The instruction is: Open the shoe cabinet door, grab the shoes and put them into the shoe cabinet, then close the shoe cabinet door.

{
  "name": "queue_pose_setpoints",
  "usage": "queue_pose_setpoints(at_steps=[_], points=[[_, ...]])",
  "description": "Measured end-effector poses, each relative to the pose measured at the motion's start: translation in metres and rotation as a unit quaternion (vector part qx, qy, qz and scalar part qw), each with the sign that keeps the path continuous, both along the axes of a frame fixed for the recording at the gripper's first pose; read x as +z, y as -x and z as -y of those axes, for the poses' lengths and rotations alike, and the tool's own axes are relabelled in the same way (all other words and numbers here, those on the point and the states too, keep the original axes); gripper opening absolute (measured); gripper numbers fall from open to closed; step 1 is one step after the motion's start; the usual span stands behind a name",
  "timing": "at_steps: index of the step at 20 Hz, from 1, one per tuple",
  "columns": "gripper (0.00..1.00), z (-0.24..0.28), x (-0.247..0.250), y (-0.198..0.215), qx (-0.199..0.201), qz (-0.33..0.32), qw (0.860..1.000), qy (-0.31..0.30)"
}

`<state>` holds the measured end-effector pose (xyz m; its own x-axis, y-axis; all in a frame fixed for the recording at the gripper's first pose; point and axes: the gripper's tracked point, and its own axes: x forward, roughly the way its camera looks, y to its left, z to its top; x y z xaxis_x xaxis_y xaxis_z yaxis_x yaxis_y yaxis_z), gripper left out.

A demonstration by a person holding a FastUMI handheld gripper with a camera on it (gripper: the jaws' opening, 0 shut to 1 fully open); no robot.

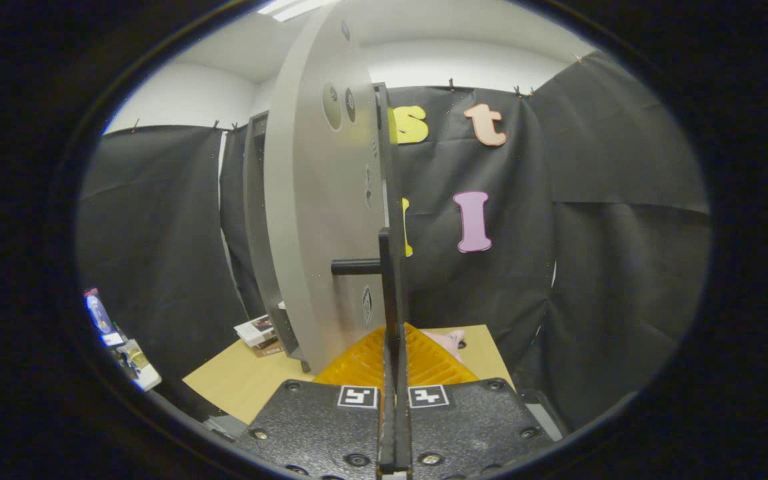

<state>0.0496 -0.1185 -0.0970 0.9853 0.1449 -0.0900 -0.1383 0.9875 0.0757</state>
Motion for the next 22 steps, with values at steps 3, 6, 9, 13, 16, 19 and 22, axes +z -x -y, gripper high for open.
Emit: queue_pose_setpoints(at_steps=[3,6,9,13,16,19,22], points=[[0.04,0.003,-0.001,-0.003,-0.003,0.005,1.0,0.003],[0.04,0.001,-0.01,0.009,0.0,-0.002,1.0,0.013],[0.06,0.009,-0.03,0.033,-0.006,-0.01,1.0,0.021],[0.66,0.022,-0.044,0.063,-0.048,-0.011,0.998,0.032],[0.86,0.01,-0.055,0.092,-0.088,-0.006,0.995,0.038],[1.0,-0.015,-0.072,0.115,-0.122,0.007,0.992,0.04],[1.0,-0.071,-0.114,0.121,-0.109,-0.01,0.994,0.027]])
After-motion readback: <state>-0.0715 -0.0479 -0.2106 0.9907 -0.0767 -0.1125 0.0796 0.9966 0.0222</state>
